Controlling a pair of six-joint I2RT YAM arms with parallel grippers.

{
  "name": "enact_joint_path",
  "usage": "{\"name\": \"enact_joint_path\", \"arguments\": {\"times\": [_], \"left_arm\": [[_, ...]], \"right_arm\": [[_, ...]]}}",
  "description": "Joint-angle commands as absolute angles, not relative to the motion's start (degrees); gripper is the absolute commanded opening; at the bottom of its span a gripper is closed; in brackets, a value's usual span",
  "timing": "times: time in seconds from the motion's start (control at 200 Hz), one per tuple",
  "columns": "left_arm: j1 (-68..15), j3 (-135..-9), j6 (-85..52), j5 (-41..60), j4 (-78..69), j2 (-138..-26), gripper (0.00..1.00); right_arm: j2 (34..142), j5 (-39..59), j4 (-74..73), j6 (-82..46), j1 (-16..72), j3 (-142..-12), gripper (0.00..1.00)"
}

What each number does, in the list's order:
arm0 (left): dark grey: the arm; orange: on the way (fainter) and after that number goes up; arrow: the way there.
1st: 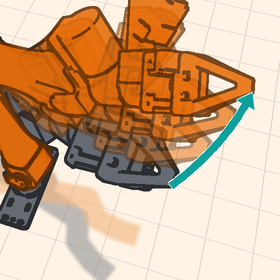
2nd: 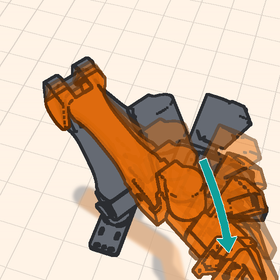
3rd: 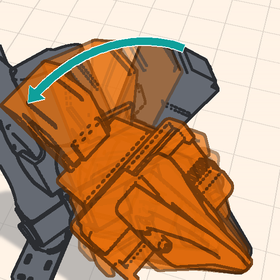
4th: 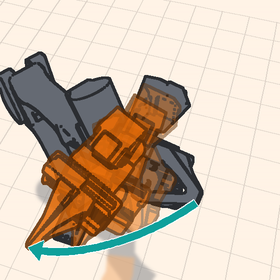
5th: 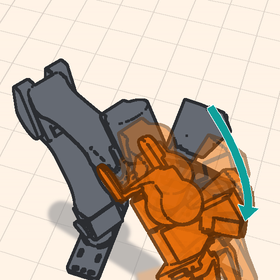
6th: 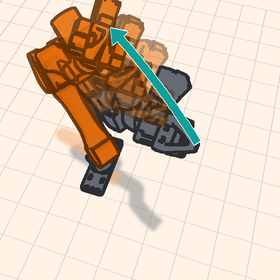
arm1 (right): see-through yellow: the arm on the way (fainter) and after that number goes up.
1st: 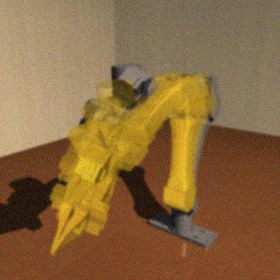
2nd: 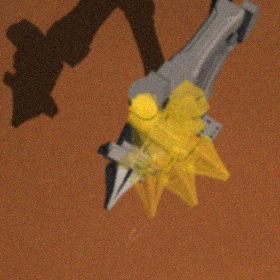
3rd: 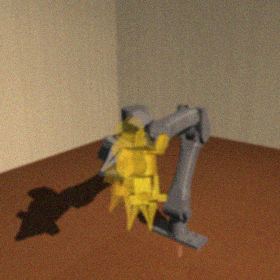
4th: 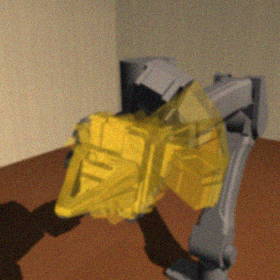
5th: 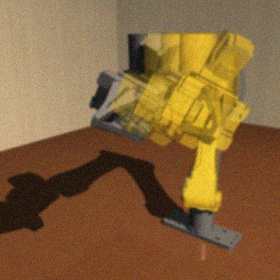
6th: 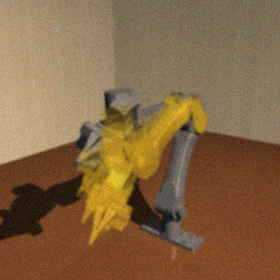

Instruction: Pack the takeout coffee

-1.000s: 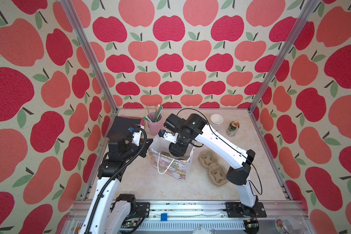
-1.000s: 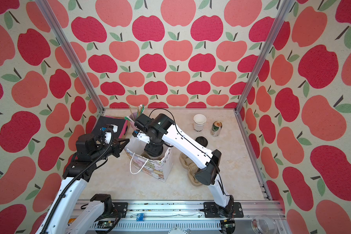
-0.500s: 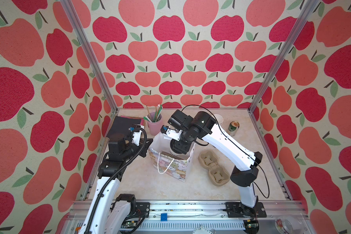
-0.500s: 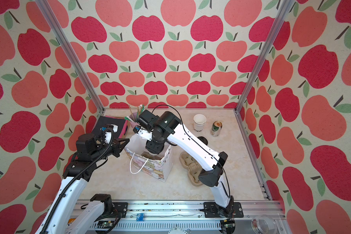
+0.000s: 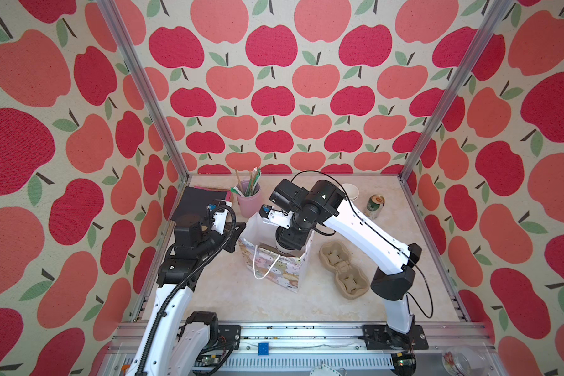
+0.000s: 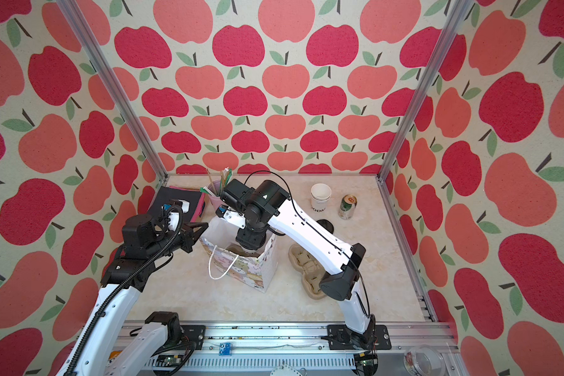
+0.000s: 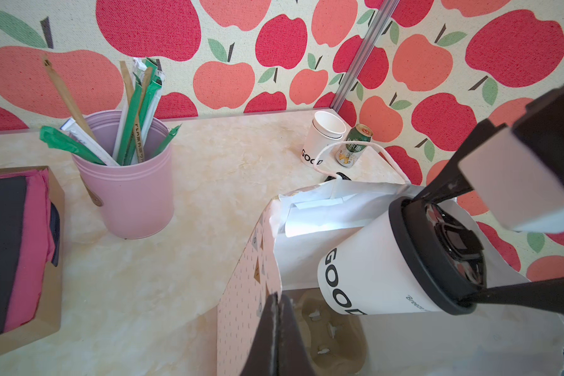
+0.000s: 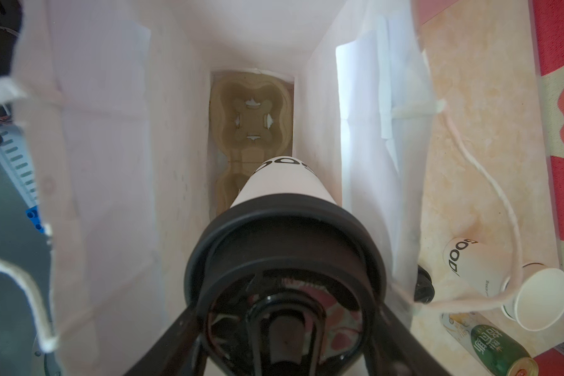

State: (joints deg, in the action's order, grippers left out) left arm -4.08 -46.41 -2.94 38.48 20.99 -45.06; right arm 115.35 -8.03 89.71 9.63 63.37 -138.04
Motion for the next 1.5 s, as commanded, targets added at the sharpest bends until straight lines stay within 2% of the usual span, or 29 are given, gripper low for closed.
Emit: {"name": "enact_joint_path", "arguments": {"times": [0.0,1.496], "left_arm": [[-4.48,-47.99,-1.35,39.64,22.52,-45.26,0.04],[-5.27,-47.99,-1.14,39.29,22.84,-45.44,0.05]], "right_arm": [[113.30,-6.86,91.49,10.27,63.64,-136.28,0.54],[119.75,0.02,88.88,10.71,61.60,-126.27,0.54]]}}
